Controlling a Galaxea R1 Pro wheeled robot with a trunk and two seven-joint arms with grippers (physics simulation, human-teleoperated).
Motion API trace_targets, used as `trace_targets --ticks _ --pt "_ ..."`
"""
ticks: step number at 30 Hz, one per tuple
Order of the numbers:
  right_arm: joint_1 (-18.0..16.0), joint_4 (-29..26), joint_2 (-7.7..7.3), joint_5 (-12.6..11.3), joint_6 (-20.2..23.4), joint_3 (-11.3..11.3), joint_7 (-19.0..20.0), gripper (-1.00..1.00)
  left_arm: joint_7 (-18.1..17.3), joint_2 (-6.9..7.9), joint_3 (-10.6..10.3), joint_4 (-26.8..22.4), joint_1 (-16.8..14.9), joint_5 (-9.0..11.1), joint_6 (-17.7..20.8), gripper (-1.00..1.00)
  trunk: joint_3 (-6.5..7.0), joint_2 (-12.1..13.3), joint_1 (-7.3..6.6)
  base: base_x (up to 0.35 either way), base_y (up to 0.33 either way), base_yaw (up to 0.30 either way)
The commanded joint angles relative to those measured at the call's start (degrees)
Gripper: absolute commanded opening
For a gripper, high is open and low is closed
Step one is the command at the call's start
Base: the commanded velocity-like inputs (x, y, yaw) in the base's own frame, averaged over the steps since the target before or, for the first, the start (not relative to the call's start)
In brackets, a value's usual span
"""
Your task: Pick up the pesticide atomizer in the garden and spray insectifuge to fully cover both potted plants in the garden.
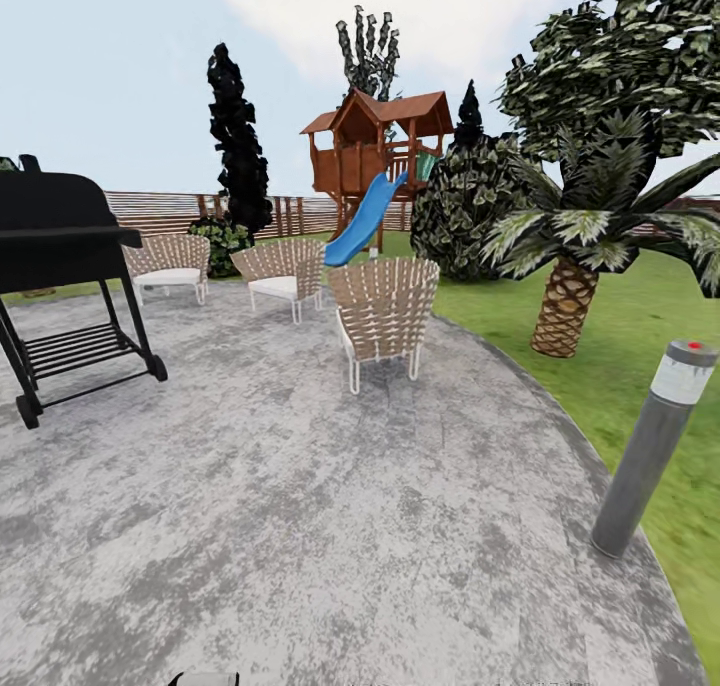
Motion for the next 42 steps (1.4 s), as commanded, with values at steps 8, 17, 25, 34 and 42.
trace_targets --ticks 8,17,25,34,42 --pt "0.0 0.0 0.01 0.0 0.0 0.0 -0.1 1.00 0.0 0.01 0.0 0.0 0.0 0.0 -0.2 1.00 -1.49 -3.2 1.75 0.000 0.000 -0.270" --pt "0.0 0.0 0.01 0.0 0.0 0.0 -0.1 1.00 0.0 0.01 0.0 0.0 0.0 0.0 -0.2 1.00 -3.11 -6.9 3.73 0.000 0.000 -0.270" --pt "0.0 0.0 0.01 0.0 0.0 0.0 -0.1 1.00 0.0 0.01 0.0 0.0 0.0 0.0 -0.2 1.00 -4.54 -10.1 5.49 0.000 0.000 -0.270" --pt "0.0 0.0 0.01 0.0 0.0 0.0 -0.1 1.00 0.0 0.01 0.0 0.0 0.0 0.0 -0.2 1.00 -5.62 -12.5 6.81 0.000 0.000 -0.270" --pt "0.0 0.0 0.01 0.0 0.0 0.0 -0.1 1.00 0.0 0.01 0.0 0.0 0.0 -0.1 -0.2 1.00 -5.62 -12.5 6.81 0.000 0.000 -0.270"
